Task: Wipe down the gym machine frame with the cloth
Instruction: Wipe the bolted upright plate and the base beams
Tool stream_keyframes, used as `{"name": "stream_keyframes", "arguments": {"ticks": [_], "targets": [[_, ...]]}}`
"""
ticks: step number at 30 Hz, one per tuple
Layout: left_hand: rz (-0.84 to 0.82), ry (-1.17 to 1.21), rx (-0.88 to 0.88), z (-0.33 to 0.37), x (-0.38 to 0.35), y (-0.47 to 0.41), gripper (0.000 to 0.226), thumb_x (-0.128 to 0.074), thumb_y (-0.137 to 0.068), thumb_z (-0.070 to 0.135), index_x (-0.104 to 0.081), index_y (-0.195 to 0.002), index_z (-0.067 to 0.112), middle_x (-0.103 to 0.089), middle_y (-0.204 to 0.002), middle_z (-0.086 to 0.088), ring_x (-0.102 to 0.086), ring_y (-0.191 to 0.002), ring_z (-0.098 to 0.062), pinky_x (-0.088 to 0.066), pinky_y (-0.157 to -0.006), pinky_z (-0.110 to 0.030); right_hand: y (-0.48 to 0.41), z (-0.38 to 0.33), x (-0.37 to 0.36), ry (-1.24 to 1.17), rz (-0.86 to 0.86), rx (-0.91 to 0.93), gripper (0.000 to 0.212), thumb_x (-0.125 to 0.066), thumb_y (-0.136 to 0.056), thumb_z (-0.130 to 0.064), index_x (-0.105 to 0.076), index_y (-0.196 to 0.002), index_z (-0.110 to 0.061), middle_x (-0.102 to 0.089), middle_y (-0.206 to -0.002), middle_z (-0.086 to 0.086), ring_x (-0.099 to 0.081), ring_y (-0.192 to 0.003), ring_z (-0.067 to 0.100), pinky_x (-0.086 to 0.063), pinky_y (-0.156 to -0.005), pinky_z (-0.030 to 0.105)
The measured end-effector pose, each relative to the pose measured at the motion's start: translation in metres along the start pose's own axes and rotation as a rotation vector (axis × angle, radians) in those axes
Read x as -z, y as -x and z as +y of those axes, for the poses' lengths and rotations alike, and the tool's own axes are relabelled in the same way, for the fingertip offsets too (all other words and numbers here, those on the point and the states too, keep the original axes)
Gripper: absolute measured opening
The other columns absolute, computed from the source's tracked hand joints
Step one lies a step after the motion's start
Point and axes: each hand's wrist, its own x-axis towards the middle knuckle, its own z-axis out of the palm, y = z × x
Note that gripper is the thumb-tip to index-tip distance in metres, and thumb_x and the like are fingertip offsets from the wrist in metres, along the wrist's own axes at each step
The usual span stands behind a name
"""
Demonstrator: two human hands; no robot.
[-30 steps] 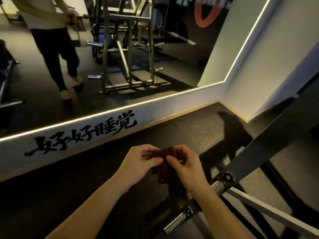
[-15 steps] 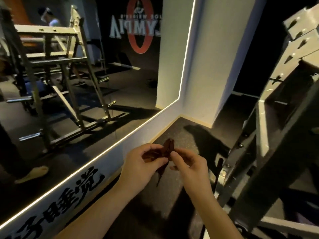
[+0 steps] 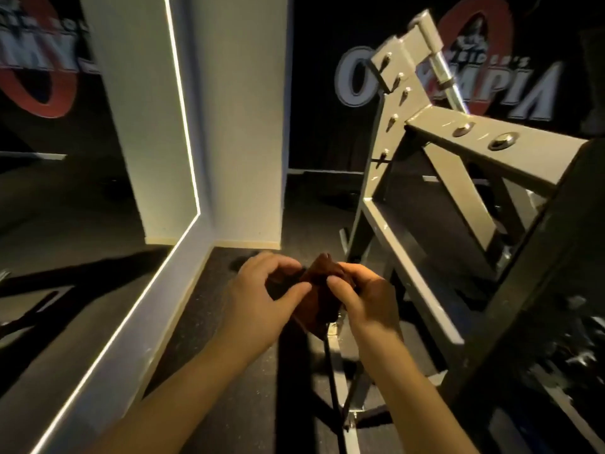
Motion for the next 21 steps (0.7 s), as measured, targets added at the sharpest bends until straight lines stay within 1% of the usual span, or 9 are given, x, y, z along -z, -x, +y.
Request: {"name": "stream_keyframes", "arguments": {"ticks": [3,5,6,7,9,11,13,16,21], "targets": [[-0.179,0.070,-0.013,-0.025,-0.007,-0.057,0.031,-0.077,-0.084,0.042,-0.069,-0.112,0.033,-0.064,-0.106,0.018,-0.061,-0.104,-0.002,-0.051,-0.092,-0.022,-0.024,-0.005,-0.005,-0.027,0.109,0.095,0.014,-0.066,-0.096,-0.010,-0.072,-0.107,-0.017,-0.075,-0.097,-0.003,-0.072,-0.097,0.013,-0.061,-0.082,0.029],[-0.327,0.164,-0.008,-0.036,-0.011,-0.093,0.021,-0.077,-0.086,0.042,-0.073,-0.104,0.032,-0.068,-0.099,0.017,-0.064,-0.102,-0.007,-0.055,-0.092,-0.031,-0.039,-0.008,-0.012,-0.063,0.209,0.107,0.016,-0.066,-0.096,-0.008,-0.071,-0.110,-0.014,-0.074,-0.100,0.000,-0.072,-0.097,0.017,-0.062,-0.079,0.032],[-0.386,0.204,-0.019,-0.040,-0.013,-0.110,0.017,-0.077,-0.086,0.042,-0.074,-0.100,0.032,-0.069,-0.096,0.016,-0.064,-0.100,-0.007,-0.056,-0.091,-0.032,-0.048,-0.010,-0.017,-0.081,0.269,0.100,0.017,-0.067,-0.095,-0.007,-0.070,-0.111,-0.015,-0.074,-0.101,0.001,-0.072,-0.097,0.018,-0.063,-0.076,0.033],[-0.429,0.226,-0.048,-0.044,-0.015,-0.128,0.014,-0.076,-0.087,0.041,-0.074,-0.097,0.031,-0.069,-0.094,0.016,-0.064,-0.098,-0.006,-0.055,-0.088,-0.029,-0.056,-0.012,-0.022,-0.092,0.339,0.087,0.018,-0.069,-0.095,-0.008,-0.070,-0.111,-0.017,-0.073,-0.102,0.001,-0.072,-0.098,0.018,-0.063,-0.075,0.033],[-0.491,0.271,-0.100,-0.046,-0.020,-0.157,0.012,-0.075,-0.088,0.038,-0.074,-0.096,0.029,-0.070,-0.091,0.014,-0.065,-0.092,0.001,-0.053,-0.076,-0.017,-0.070,-0.018,-0.031,-0.080,0.460,0.067,0.018,-0.070,-0.094,-0.011,-0.070,-0.111,-0.019,-0.073,-0.105,0.002,-0.072,-0.101,0.019,-0.063,-0.079,0.037],[-0.539,0.352,-0.103,-0.044,-0.028,-0.179,0.012,-0.075,-0.090,0.033,-0.075,-0.098,0.024,-0.072,-0.089,0.011,-0.066,-0.086,0.005,-0.051,-0.067,-0.008,-0.079,-0.023,-0.038,-0.050,0.533,0.070,0.018,-0.071,-0.094,-0.018,-0.069,-0.112,-0.022,-0.073,-0.109,0.001,-0.072,-0.104,0.019,-0.063,-0.082,0.038],[-0.603,0.434,-0.062,-0.042,-0.040,-0.195,0.012,-0.075,-0.090,0.031,-0.077,-0.097,0.022,-0.074,-0.087,0.008,-0.071,-0.082,0.000,-0.054,-0.065,-0.011,-0.088,-0.024,-0.040,-0.002,0.601,0.079,0.022,-0.075,-0.092,-0.025,-0.069,-0.112,-0.028,-0.073,-0.110,-0.001,-0.072,-0.104,0.020,-0.063,-0.083,0.041],[-0.715,0.537,-0.036,-0.039,-0.062,-0.211,0.007,-0.074,-0.092,0.031,-0.077,-0.094,0.025,-0.076,-0.089,0.007,-0.074,-0.086,-0.008,-0.060,-0.071,-0.020,-0.101,-0.020,-0.038,0.099,0.739,0.073,0.021,-0.078,-0.089,-0.030,-0.069,-0.108,-0.033,-0.073,-0.105,-0.007,-0.072,-0.100,0.015,-0.063,-0.084,0.044],[-0.847,0.593,-0.193,-0.032,-0.104,-0.248,0.011,-0.074,-0.091,0.032,-0.079,-0.097,0.024,-0.075,-0.090,0.009,-0.071,-0.086,-0.003,-0.055,-0.070,-0.013,-0.132,-0.017,-0.017,0.282,0.947,0.142,0.011,-0.073,-0.094,-0.021,-0.072,-0.102,-0.027,-0.074,-0.095,-0.010,-0.071,-0.094,0.011,-0.060,-0.088,0.045]]}}
